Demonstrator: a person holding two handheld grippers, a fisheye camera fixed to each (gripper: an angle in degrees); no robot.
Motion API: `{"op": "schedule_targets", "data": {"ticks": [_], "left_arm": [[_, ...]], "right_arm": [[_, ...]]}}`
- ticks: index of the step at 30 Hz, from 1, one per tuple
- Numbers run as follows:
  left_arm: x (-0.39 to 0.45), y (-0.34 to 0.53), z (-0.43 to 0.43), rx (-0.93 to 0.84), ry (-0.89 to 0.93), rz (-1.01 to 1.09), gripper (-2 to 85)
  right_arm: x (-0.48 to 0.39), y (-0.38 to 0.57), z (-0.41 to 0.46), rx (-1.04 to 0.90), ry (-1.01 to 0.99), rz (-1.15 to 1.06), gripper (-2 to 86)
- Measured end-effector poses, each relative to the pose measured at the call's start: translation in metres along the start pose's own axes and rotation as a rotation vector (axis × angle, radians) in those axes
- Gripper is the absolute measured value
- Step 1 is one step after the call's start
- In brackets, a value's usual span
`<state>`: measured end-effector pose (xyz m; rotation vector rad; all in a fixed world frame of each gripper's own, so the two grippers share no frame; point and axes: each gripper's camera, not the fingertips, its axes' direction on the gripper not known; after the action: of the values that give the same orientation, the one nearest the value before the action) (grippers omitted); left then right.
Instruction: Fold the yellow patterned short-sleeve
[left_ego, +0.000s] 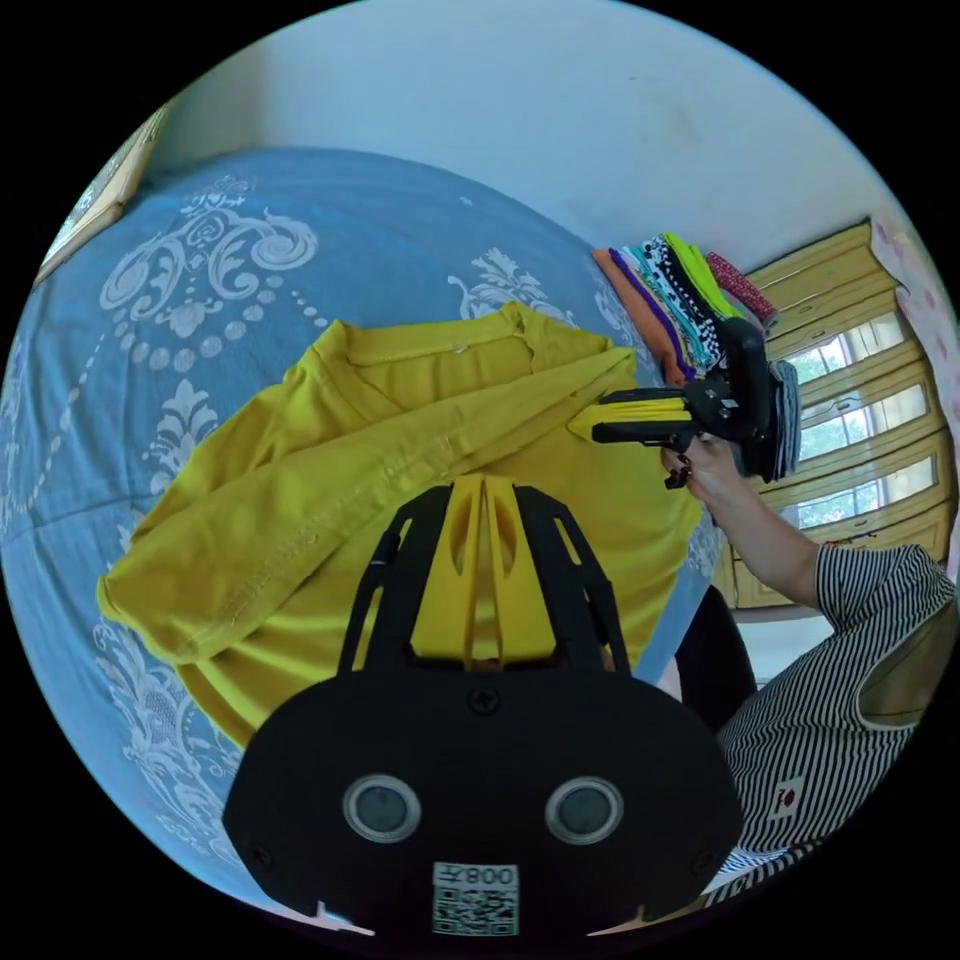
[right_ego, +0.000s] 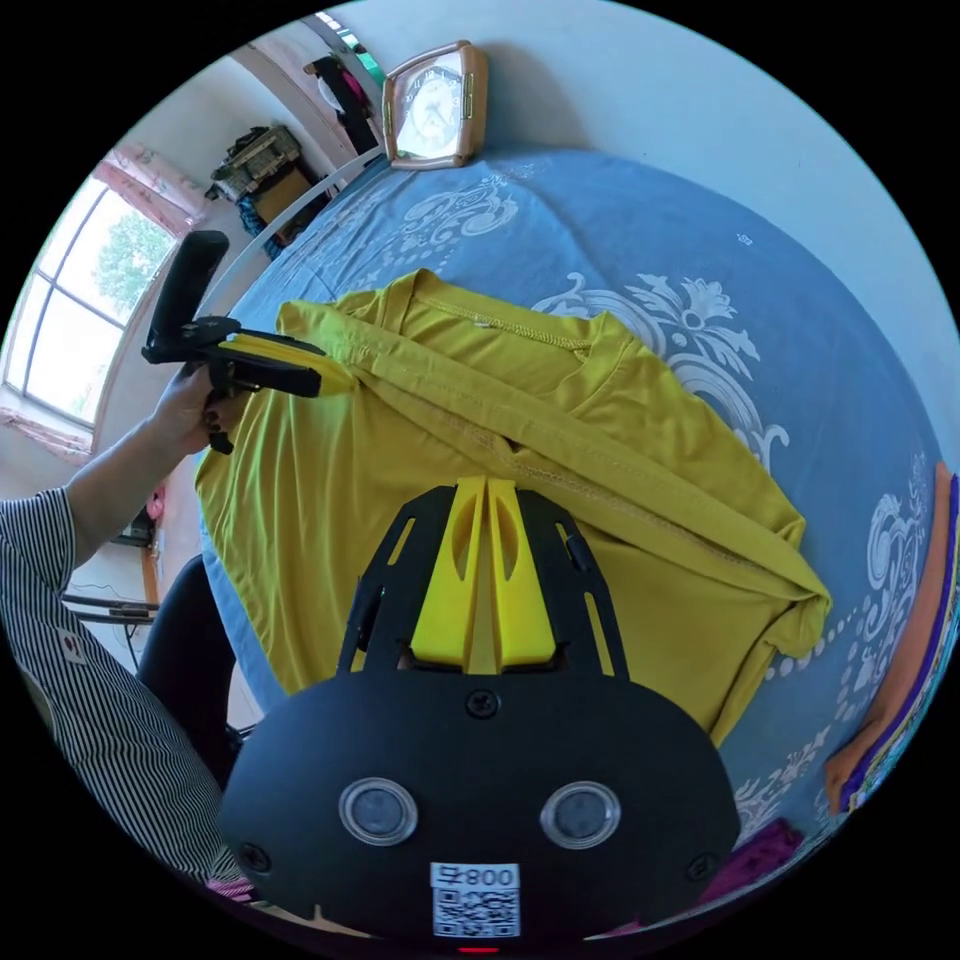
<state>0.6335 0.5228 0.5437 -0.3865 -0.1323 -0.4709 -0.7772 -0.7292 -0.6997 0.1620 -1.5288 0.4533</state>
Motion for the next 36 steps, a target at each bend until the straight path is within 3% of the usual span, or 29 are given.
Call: {"op": "schedule_targets", "data": {"ticks": [4,9,18,26,31,36], "left_arm": [[0.019,-0.010,-0.017,0.017,0.038,0.076,0.2],[0.027,-0.030,-0.006,-0.113,-0.091,0.105,0.2],[0.016,-0.039,-0.049,-0.048,-0.111,0.073,0.2],[0.006,-0.048,-0.106,0.062,-0.360,0.054,0.3],[0.002,-0.018,-0.138,0.178,-0.279,0.048,0.3],[0.008,0.030,-0.125,0.096,-0.176,0.119,0.3]], "right_arm": [[-0.012,-0.022,-0.031,0.007,0.051,-0.012,0.1],[-0.023,-0.044,-0.066,0.006,0.094,-0.030,0.1],[-0.024,-0.091,-0.126,0.009,0.160,-0.051,0.1],[-0.002,-0.156,-0.193,0.057,0.360,-0.036,0.2],[0.012,-0.167,-0.238,0.146,0.279,-0.005,0.2],[-0.010,-0.149,-0.221,0.085,0.186,-0.090,0.2]]}}
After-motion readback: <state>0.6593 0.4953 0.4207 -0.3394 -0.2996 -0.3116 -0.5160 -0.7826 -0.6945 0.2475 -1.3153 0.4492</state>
